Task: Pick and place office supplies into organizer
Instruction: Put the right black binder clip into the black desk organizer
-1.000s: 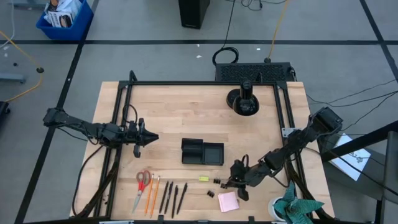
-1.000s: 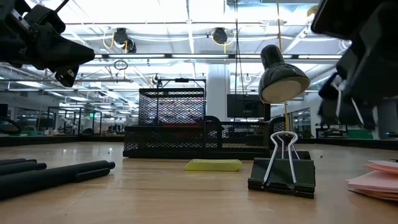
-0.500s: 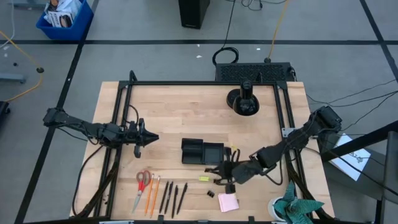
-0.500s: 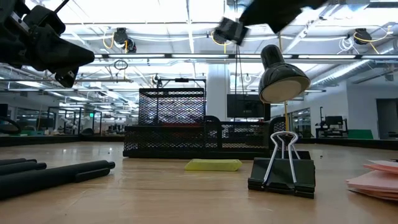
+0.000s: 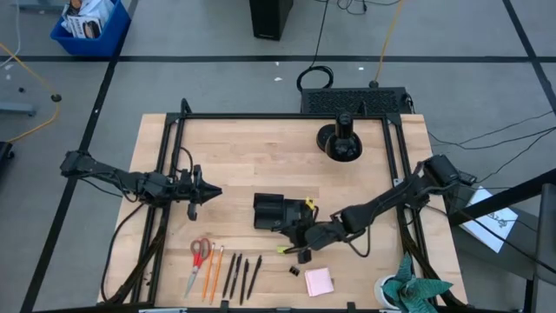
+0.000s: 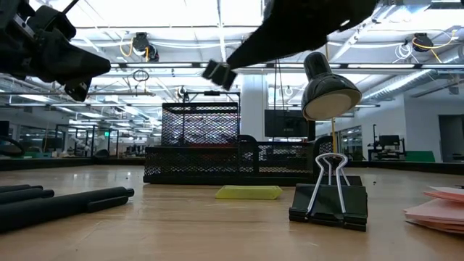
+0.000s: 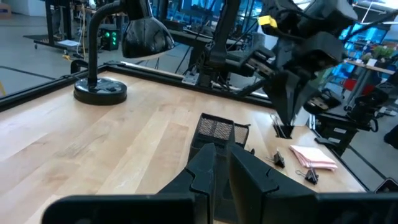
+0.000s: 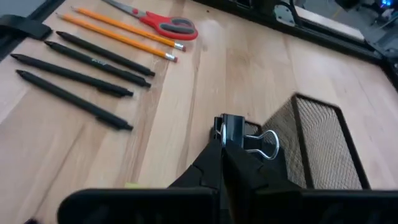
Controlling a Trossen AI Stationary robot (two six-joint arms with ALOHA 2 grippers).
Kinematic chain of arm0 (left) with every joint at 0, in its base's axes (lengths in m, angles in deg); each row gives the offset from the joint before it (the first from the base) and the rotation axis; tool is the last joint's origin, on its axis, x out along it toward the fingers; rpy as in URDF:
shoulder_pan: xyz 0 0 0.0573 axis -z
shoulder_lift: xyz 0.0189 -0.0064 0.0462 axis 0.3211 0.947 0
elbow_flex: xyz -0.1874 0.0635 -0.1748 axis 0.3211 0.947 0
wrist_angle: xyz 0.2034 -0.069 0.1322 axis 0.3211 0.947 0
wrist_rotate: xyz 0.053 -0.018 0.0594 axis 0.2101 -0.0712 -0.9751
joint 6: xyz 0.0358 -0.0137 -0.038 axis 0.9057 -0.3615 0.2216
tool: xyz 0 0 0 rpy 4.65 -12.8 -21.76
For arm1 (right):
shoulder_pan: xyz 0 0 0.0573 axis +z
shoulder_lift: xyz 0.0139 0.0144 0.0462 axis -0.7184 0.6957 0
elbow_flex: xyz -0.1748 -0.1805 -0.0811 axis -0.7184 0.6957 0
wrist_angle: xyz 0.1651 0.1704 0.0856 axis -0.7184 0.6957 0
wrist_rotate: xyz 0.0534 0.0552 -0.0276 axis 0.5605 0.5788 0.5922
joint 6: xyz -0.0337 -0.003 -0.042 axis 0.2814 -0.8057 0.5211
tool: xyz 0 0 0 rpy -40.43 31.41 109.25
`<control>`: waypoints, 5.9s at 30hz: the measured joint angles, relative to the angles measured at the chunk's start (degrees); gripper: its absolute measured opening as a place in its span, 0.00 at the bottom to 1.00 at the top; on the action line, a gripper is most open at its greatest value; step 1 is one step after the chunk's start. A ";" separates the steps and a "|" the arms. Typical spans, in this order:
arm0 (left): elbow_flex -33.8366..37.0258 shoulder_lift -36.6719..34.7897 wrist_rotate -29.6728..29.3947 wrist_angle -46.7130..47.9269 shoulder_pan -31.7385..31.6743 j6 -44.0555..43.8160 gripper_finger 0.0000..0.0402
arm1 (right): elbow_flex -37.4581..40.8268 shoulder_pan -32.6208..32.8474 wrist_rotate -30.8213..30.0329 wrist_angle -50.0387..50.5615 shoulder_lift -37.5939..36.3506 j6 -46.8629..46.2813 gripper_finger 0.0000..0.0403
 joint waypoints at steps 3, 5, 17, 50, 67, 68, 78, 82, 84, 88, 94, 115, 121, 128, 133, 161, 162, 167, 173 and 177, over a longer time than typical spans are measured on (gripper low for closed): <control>0.00 0.01 -0.02 -0.04 -0.03 0.01 0.11 | -2.82 -0.56 0.00 -0.12 3.36 2.09 0.00; 0.00 0.00 -0.02 -0.01 -0.03 0.01 0.11 | -4.43 -0.93 0.00 0.11 5.53 3.05 0.00; 0.00 0.00 -0.09 -0.12 -0.03 0.60 0.11 | -11.03 -3.02 -3.57 6.13 12.28 -1.28 0.00; 0.00 0.02 -1.15 -0.03 -0.03 2.49 0.11 | -11.03 -3.53 -7.04 10.81 13.88 -10.19 0.00; 0.00 0.01 -1.07 0.03 -0.03 3.34 0.11 | -10.99 -4.63 -2.78 11.38 14.77 -10.50 0.00; 0.00 0.02 -1.07 0.01 -0.03 3.32 0.11 | -11.00 -4.65 -2.75 11.36 14.77 -10.47 0.00; 0.00 0.02 -1.05 0.04 -0.03 3.32 0.11 | -10.99 -4.76 -1.18 11.71 14.77 -12.74 0.04; 0.00 0.02 -1.03 0.03 -0.03 3.30 0.11 | -10.99 -4.80 -1.18 11.71 14.77 -13.52 0.05; 0.00 0.02 -1.03 0.04 -0.03 3.30 0.11 | -10.99 -4.89 -1.18 11.71 14.77 -13.60 0.05; 0.00 0.02 -1.02 0.04 -0.02 3.28 0.11 | -10.99 -4.89 -1.25 11.63 14.77 -12.56 0.06; 0.00 0.02 -0.81 0.06 -0.03 3.37 0.11 | -10.94 -4.93 -1.98 11.51 13.29 -10.94 0.12; 0.00 0.02 -0.83 0.34 -0.03 2.94 0.11 | -10.79 2.04 22.09 29.43 1.38 -16.36 0.30; 0.00 0.02 -0.85 0.34 -0.02 2.47 0.11 | -5.42 3.33 20.80 25.93 1.57 -21.10 0.35; 0.00 0.02 -1.09 0.32 -0.01 2.47 0.11 | 2.58 3.02 19.58 17.54 1.59 -24.70 0.47; 0.00 0.02 -1.09 0.31 -0.03 3.04 0.11 | 5.53 2.38 19.58 14.40 1.59 -26.92 0.53; 0.00 0.02 -1.09 0.34 -0.02 3.11 0.11 | 6.63 2.13 22.82 9.61 1.59 -26.91 0.21; 0.00 0.02 -1.09 0.34 -0.03 3.01 0.11 | 6.63 2.13 22.84 9.64 1.59 -26.91 0.19; 0.00 0.01 -1.09 0.34 -0.01 2.95 0.11 | 6.63 2.13 22.79 9.94 1.59 -27.35 0.08; 0.00 0.02 -1.09 0.36 -0.01 2.93 0.11 | 6.54 2.14 22.80 10.97 1.41 -27.54 0.01; 0.00 0.00 -1.08 0.35 -0.02 2.91 0.11 | 6.54 2.15 21.97 11.04 1.00 -26.74 0.01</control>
